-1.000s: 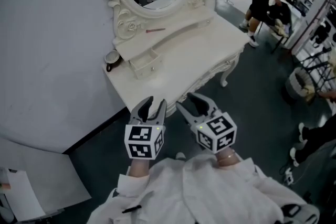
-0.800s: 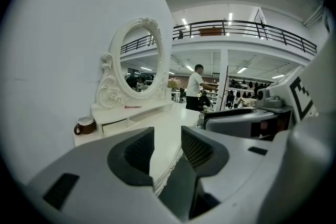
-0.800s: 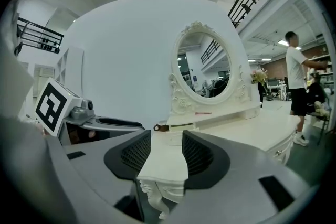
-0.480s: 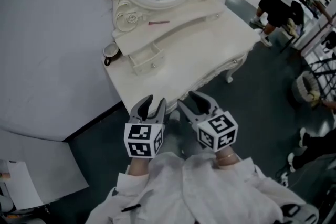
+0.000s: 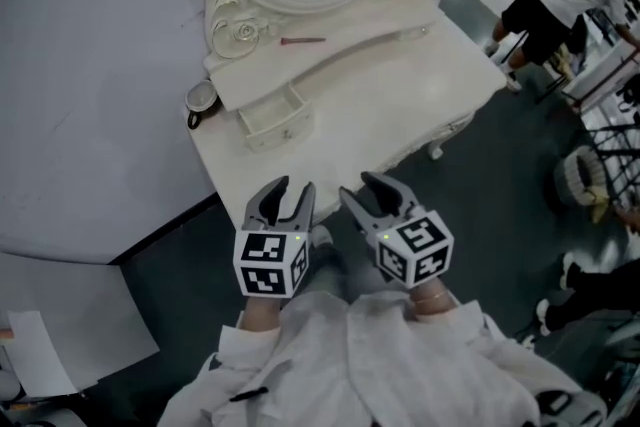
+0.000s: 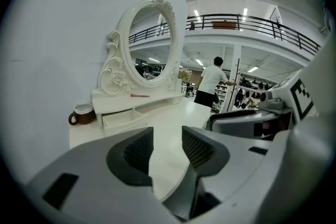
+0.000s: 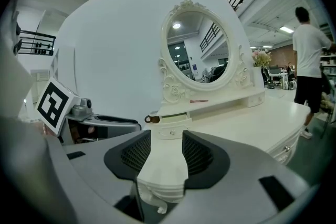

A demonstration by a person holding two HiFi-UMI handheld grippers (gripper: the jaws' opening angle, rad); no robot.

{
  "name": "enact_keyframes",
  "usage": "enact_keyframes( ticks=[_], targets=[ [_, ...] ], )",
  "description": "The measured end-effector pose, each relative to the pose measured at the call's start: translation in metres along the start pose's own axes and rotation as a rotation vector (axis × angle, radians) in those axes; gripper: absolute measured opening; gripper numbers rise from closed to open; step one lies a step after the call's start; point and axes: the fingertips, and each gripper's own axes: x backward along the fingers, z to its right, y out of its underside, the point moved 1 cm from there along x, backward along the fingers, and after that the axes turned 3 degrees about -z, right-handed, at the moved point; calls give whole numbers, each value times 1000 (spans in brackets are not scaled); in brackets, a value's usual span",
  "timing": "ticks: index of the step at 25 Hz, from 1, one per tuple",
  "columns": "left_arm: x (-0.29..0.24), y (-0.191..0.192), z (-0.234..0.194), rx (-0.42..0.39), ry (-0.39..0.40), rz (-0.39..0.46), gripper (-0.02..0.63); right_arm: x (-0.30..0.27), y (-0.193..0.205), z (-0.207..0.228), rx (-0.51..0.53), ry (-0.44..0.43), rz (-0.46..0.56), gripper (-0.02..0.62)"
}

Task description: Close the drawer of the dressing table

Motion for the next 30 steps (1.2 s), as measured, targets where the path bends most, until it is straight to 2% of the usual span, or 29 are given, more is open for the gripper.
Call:
enact_keyframes(
  ticks=[9, 16, 23, 30],
  targets=[
    [-56, -35, -55, 42, -35, 12, 150, -67, -37, 42, 42, -22, -33, 163],
    [-83, -55, -106, 79, -80, 6, 150, -124, -73, 54, 84, -65, -51, 167],
    [-100, -64, -128, 98, -70, -1, 152, -157, -87, 64, 133, -93, -110, 178],
    [-103, -57, -141, 81, -68, -40, 176, -179, -80, 72, 176, -122, -190, 190]
  ],
)
